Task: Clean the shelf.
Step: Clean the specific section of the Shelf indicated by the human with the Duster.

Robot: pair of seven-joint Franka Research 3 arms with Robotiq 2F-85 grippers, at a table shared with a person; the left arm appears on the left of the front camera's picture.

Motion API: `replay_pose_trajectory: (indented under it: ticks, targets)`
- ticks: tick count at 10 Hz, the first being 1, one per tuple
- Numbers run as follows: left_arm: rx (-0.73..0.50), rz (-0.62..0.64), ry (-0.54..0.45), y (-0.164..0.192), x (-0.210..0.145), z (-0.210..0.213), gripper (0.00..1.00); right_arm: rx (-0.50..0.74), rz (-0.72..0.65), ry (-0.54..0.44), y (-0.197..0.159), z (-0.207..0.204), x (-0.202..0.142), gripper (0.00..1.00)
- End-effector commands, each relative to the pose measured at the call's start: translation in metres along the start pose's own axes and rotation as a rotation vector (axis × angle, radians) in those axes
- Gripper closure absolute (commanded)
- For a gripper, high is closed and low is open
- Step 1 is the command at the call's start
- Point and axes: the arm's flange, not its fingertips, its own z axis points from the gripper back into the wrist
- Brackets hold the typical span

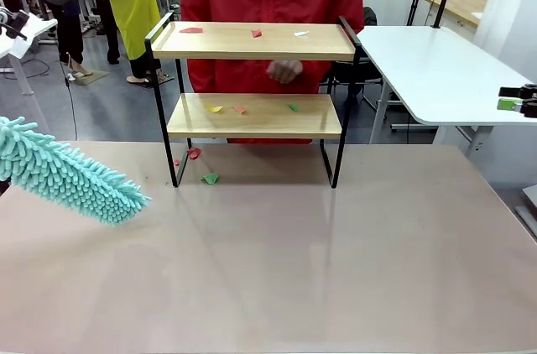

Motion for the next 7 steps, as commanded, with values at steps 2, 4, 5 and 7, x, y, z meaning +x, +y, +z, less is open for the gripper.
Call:
replay_pose_trajectory:
  ticks: [2,4,5,7]
  targets:
    - [-0.01,-0.004,-0.01,-0.0007,-0.0027,0.0032,0.87,0.001,0.004,-0.003,0.0023,-0.0014,0.0029,0.0]
    - [-0.01,-0.004,-0.01,-0.0007,-0.0027,0.0032,0.87,0.001,0.004,-0.003,0.0023,-0.0014,0.0029,0.0]
    - [-0.01,-0.004,-0.01,-0.0007,-0.0027,0.0032,0.87,0.001,0.004,-0.003,0.0023,-0.0014,0.0029,0.0]
    - [-0.01,-0.004,-0.01,-0.0007,-0.0027,0.0032,0.87,0.001,0.004,-0.003,0.0023,-0.0014,0.0029,0.0]
